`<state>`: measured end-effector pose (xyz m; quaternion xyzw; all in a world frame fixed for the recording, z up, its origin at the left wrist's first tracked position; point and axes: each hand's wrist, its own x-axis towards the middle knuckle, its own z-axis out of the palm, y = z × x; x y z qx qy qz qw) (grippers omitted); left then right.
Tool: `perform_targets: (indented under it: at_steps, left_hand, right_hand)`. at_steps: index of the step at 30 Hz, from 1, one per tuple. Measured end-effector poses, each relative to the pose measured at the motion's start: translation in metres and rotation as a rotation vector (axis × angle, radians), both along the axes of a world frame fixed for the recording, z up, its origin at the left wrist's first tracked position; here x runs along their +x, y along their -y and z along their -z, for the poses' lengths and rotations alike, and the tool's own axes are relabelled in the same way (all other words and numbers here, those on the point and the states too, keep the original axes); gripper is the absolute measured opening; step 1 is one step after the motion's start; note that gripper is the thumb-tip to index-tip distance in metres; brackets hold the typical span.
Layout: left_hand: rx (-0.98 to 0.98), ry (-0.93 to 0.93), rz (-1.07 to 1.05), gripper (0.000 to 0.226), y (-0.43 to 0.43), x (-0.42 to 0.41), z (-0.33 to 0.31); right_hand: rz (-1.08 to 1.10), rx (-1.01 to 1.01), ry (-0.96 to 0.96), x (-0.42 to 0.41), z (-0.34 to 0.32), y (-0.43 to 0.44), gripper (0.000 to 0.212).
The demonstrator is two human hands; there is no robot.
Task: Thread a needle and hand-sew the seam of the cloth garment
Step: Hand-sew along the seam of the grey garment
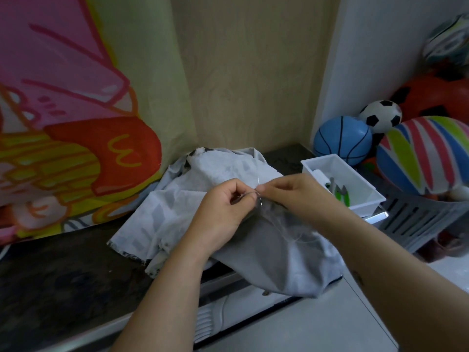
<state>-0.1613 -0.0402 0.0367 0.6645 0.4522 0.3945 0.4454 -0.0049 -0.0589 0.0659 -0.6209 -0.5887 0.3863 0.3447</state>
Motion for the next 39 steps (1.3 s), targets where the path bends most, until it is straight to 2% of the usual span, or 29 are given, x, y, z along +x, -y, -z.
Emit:
perform_targets:
  at_steps: [3, 5, 6, 8, 9, 10, 11, 12, 14, 15, 16, 19, 20, 22, 24, 28, 32, 33, 34, 36, 39]
  left_hand:
    - [-0.019, 0.017, 0.028, 0.019, 0.0, -0.003, 0.002]
    - [-0.029, 0.012, 0.039, 0.017, 0.0, -0.004, 0.002]
    - [-0.039, 0.014, 0.04, 0.017, 0.0, -0.005, 0.002]
    - [-0.071, 0.033, 0.047, 0.019, 0.0, -0.005, 0.001]
    - [-0.087, 0.035, 0.048, 0.02, 0.0, -0.005, 0.0]
    - [-0.101, 0.035, 0.044, 0.022, 0.0, -0.005, 0.0]
    - [-0.115, 0.038, 0.041, 0.022, 0.001, -0.004, -0.001]
    - [-0.128, 0.04, 0.04, 0.021, 0.001, -0.004, -0.002]
    - [-0.144, 0.043, 0.043, 0.02, 0.001, -0.004, -0.002]
    - [-0.147, 0.042, 0.041, 0.02, 0.001, -0.004, -0.002]
    - [-0.149, 0.041, 0.039, 0.019, 0.001, -0.004, -0.002]
    - [-0.155, 0.042, 0.04, 0.019, 0.0, -0.005, -0.001]
    - [-0.154, 0.044, 0.04, 0.019, 0.0, -0.005, -0.001]
    - [-0.157, 0.043, 0.037, 0.02, 0.0, -0.006, -0.001]
    - [-0.164, 0.042, 0.031, 0.021, 0.0, -0.007, -0.002]
    - [-0.176, 0.041, 0.032, 0.02, 0.0, -0.007, -0.001]
    - [-0.179, 0.013, 0.031, 0.017, 0.0, -0.008, -0.001]
    - [-0.181, 0.011, 0.03, 0.017, 0.0, -0.008, -0.002]
    - [-0.182, 0.012, 0.03, 0.017, 0.0, -0.008, -0.002]
    - [-0.18, 0.003, 0.029, 0.017, 0.0, -0.008, -0.002]
    - [-0.168, -0.017, 0.026, 0.017, 0.002, -0.006, -0.003]
  right_hand:
    - [-0.017, -0.04, -0.205, 0.002, -0.002, -0.002, 0.009]
    - [0.047, -0.052, -0.309, 0.003, -0.003, -0.005, 0.013]
    - [0.121, -0.056, -0.467, 0.004, -0.003, -0.008, 0.016]
    - [0.277, -0.1, -0.922, 0.01, -0.009, -0.01, 0.016]
    - [0.328, -0.09, -1.081, 0.015, -0.012, -0.01, 0.017]
    - [0.345, -0.057, -1.156, 0.018, -0.015, -0.01, 0.017]
    - [0.335, -0.002, -1.114, 0.02, -0.014, -0.011, 0.016]
    - [0.329, 0.069, -0.932, 0.021, -0.012, -0.011, 0.015]
    - [0.26, 0.234, -0.315, 0.022, -0.007, -0.006, 0.012]
    - [0.179, 0.281, -0.067, 0.023, -0.003, -0.005, 0.012]
    - [0.089, 0.279, 0.099, 0.022, 0.0, -0.005, 0.012]
    - [-0.054, 0.167, 0.445, 0.026, 0.005, -0.005, 0.015]
    - [-0.058, 0.148, 0.477, 0.028, 0.005, -0.005, 0.015]
    - [-0.019, 0.125, 0.42, 0.034, 0.005, -0.005, 0.013]
    - [0.068, 0.081, 0.182, 0.038, 0.003, -0.006, 0.012]
    - [0.251, -0.036, -0.792, 0.049, -0.002, -0.011, 0.009]
    - [0.295, -0.043, -1.462, 0.054, -0.006, -0.013, 0.029]
    - [0.31, -0.022, -1.513, 0.054, -0.006, -0.014, 0.026]
    - [0.331, 0.009, -1.469, 0.053, -0.005, -0.014, 0.02]
    - [0.404, 0.078, -1.16, 0.051, -0.002, -0.014, 0.011]
    - [0.458, 0.198, -0.651, 0.047, 0.002, -0.013, 0.013]
